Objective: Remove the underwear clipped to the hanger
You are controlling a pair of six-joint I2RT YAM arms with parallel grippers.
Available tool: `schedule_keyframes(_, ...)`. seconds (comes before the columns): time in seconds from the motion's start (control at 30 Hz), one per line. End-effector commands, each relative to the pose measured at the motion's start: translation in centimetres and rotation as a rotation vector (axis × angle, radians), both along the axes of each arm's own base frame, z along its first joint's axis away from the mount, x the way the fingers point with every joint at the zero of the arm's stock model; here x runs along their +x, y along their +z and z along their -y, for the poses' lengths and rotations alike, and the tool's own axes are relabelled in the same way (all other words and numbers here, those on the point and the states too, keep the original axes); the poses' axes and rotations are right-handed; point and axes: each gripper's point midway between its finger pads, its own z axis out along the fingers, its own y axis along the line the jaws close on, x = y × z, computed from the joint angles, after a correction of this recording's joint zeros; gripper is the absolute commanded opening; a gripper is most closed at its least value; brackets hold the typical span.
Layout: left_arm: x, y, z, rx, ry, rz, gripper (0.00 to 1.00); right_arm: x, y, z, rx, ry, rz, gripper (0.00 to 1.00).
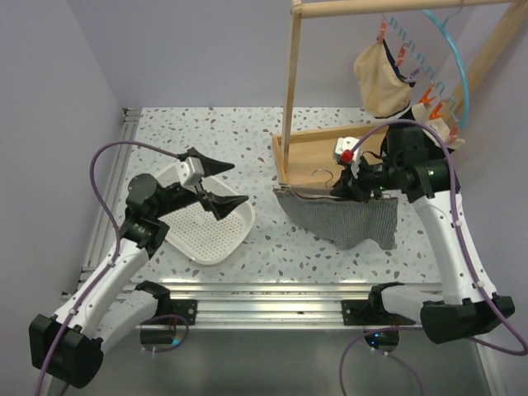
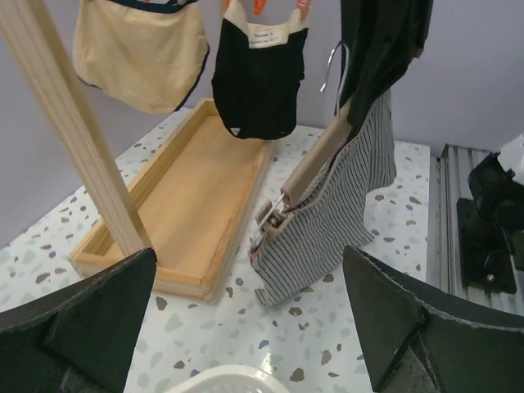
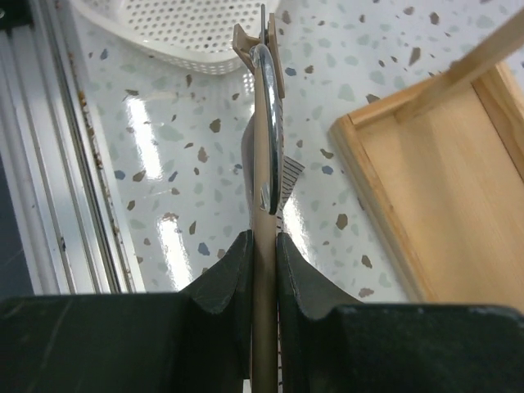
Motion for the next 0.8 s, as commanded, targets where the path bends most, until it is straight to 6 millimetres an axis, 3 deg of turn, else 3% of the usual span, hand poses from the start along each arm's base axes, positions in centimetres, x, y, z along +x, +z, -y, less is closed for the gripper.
schedule_keyframes(0.0,-0.4,-0.2,2.1,0.138,-0.102,0.131,0.99,-2.0,0.7,-2.0,0.039,0.199,0.063,0.00)
schedule_keyframes(0.17,-2.4,-1.8,4.3,0.242,-0.235,0.187,0.98,-4.3,0.7,-2.5,0.039,0.340,0.091,0.00)
schedule_keyframes(0.33,-3.2,-3.8,5.3,0.302,-0.295,0.188,0.96,-5.1,0.2,-3.2,0.036,0.408,0.098,0.00)
schedule_keyframes(0.63,-5.3,-5.4,6.9,0.337,-0.393,0.168,0.92,-3.4,0.8,-4.1,0.068,0.368,0.086,0.00)
schedule_keyframes(0.77,-4.2,-5.0,7.6,0.333,-0.298,0.196,0.87,-3.2,1.0,-4.4,0.079,0.371,0.072,0.00)
